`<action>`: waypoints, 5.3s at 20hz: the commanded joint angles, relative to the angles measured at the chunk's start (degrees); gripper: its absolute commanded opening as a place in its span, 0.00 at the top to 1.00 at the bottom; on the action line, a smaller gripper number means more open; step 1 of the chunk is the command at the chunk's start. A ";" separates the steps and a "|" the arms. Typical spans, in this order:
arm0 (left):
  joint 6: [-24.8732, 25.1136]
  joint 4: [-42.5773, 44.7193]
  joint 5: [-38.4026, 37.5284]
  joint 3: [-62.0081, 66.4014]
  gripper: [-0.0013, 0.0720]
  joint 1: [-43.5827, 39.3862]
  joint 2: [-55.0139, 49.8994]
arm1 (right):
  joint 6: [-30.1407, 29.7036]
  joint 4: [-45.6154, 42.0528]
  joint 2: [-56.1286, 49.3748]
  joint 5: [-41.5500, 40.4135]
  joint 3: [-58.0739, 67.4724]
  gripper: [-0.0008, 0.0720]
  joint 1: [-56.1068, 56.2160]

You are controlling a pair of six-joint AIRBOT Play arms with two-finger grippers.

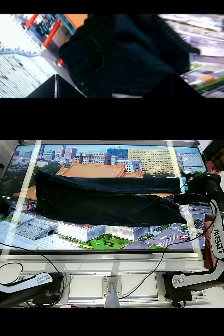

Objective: Fold the clothes and pants, and hang the long-sleeved shirts on hangers.

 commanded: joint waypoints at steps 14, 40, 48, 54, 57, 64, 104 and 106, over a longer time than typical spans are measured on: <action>5.99 -4.63 -4.96 0.37 0.16 -4.96 -7.06 | 6.10 16.04 0.04 7.72 3.23 0.74 -0.24; 16.04 -12.68 2.34 -11.47 0.18 4.81 10.54 | 29.40 21.14 24.48 27.87 -42.56 0.39 -21.75; 16.04 -12.68 2.34 -11.47 0.18 4.81 10.54 | 35.76 26.29 21.33 40.44 -42.53 0.41 -21.75; 16.00 -12.72 2.32 -11.72 0.18 4.81 10.49 | 36.92 28.04 18.12 41.57 -42.53 0.46 -19.50; 16.00 -12.68 2.32 -11.80 0.18 4.81 10.49 | 38.36 28.09 17.81 42.21 -42.53 0.47 -17.07; 14.64 -12.63 2.10 -13.53 0.18 4.81 9.79 | 39.30 27.08 17.53 46.75 -41.22 0.96 -13.73; 29.73 -53.13 23.82 -1.66 0.88 -15.17 4.39 | 17.20 9.51 22.43 16.00 -4.74 0.97 -13.73; 23.85 -39.54 22.51 -1.66 0.88 -15.13 8.74 | 13.18 9.38 22.38 8.46 -5.25 0.97 -13.73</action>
